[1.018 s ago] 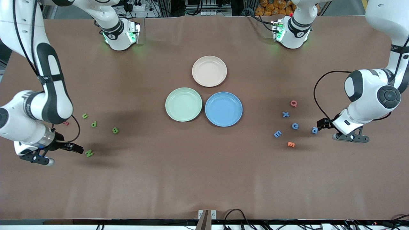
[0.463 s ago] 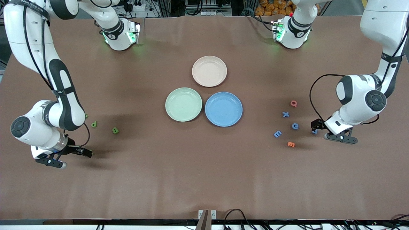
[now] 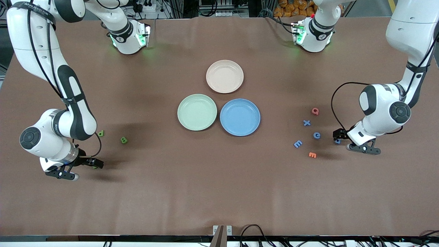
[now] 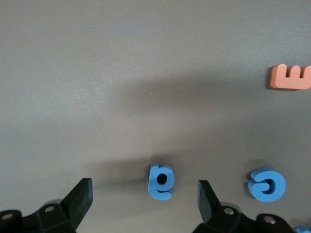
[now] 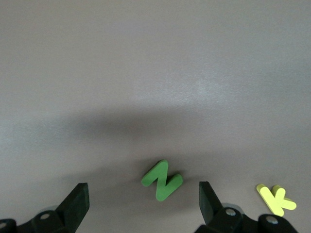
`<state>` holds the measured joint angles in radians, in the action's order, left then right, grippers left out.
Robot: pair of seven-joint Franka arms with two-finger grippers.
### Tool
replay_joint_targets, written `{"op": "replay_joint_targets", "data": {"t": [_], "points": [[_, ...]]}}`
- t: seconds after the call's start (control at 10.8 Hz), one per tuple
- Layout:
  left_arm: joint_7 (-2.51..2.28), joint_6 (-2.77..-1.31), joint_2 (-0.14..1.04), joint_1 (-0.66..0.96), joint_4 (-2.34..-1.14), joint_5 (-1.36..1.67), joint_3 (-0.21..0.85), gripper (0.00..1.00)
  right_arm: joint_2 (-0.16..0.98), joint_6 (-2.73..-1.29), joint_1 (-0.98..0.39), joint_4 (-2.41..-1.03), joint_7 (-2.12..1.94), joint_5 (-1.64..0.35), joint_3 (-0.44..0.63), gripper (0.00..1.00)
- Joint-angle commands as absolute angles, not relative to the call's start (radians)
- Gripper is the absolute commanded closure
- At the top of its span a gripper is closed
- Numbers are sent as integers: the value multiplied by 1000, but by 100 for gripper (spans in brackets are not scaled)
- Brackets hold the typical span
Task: Sort letters by color into matching plates
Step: 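Lower the right gripper and grasp the green N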
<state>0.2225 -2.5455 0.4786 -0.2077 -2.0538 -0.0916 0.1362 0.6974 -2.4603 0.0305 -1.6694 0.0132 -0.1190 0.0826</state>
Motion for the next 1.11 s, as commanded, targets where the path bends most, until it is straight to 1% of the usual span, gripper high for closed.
{"op": "replay_joint_targets", "data": {"t": [0.0, 0.09, 0.19, 0.28, 0.46, 0.74, 1.02], "points": [[235, -2571, 499, -209, -2052, -115, 138, 7, 713, -2467, 64, -1660, 95, -120, 67, 0], [236, -2569, 499, -210, -2056, -115, 138, 10, 712, -2462, 67, -1660, 151, -120, 67, 0], [236, -2569, 499, -212, -2057, -115, 140, 10, 712, -2462, 69, -1660, 203, -120, 67, 0], [235, -2568, 499, -210, -2057, -115, 140, 13, 713, -2464, 69, -1658, 257, -120, 67, 0], [235, -2568, 502, -212, -2057, -115, 140, 25, 713, -2464, 69, -1657, 336, -120, 67, 0], [235, -2568, 508, -212, -2057, -115, 140, 28, 727, -2467, 69, -1651, 455, -146, 67, 0], [235, -2568, 520, -215, -2052, -115, 140, 28, 738, -2464, 67, -1646, 495, -263, 67, 0]]}}
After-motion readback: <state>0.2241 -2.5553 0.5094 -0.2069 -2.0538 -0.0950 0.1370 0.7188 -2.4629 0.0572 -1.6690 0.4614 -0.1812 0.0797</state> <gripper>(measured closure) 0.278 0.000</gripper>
